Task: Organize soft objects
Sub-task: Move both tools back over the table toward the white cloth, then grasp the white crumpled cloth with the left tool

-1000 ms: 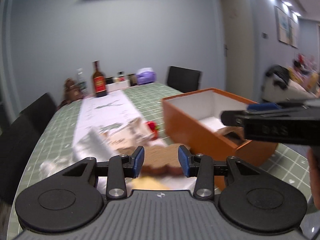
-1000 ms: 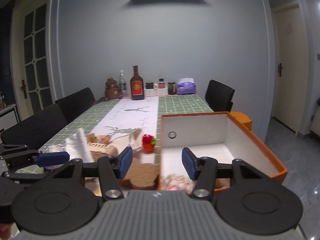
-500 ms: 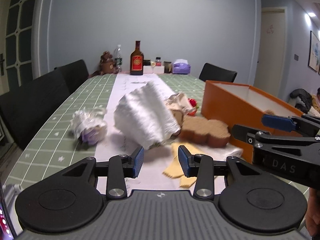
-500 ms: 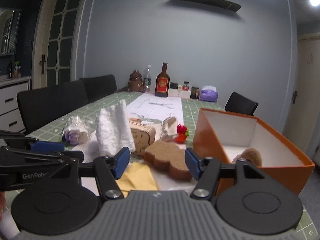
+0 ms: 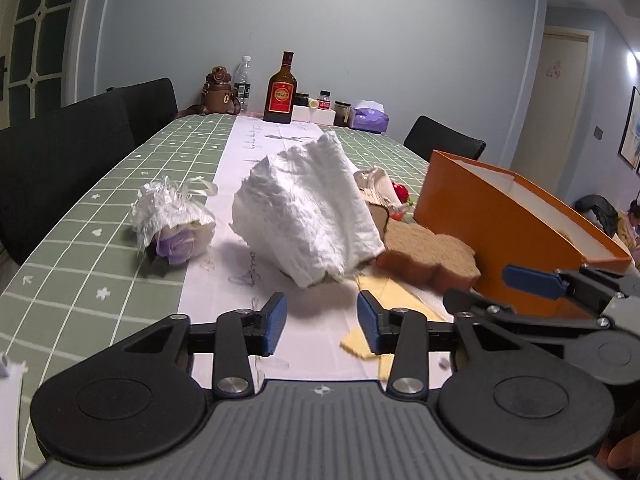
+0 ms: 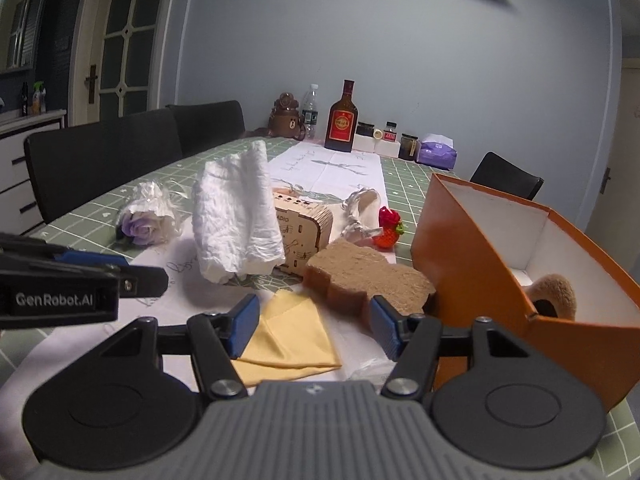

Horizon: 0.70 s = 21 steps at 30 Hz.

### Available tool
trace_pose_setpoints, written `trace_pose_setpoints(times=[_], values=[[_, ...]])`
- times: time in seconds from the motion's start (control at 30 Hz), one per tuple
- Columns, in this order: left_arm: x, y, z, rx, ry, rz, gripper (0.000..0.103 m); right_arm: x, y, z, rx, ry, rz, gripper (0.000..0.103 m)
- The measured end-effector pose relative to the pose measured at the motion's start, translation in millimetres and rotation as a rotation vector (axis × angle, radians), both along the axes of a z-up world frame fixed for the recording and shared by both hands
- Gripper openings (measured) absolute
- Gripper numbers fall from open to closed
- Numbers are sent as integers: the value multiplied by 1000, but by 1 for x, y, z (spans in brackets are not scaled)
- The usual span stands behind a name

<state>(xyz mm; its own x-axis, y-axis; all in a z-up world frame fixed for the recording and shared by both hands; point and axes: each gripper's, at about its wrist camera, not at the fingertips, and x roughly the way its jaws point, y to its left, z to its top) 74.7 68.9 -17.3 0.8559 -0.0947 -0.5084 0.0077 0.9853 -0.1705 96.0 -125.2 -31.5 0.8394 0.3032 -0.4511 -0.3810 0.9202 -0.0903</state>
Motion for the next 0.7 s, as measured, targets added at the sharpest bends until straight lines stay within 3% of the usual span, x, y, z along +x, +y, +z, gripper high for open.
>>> trace_pose_setpoints(times=[0.07,0.2,0.37,0.5,0.63,0.7], values=[[13,3,2,-27,11,9,66,12,3,1,-7,11,2,55],[43,10,4,-99,48,32,71,36,13,3,-22,26,21,47],[75,17,4,-150,79,101,75,66,16,2,-36,48,7,47],[97,19,-4,-174,119,130,75,85,18,-3,-83,69,13,55],[111,21,-15,-162,160,144,75,100,16,-9,-124,70,29,72],[117,24,-22,-152,191,156,75,106,15,-12,-142,75,37,73]])
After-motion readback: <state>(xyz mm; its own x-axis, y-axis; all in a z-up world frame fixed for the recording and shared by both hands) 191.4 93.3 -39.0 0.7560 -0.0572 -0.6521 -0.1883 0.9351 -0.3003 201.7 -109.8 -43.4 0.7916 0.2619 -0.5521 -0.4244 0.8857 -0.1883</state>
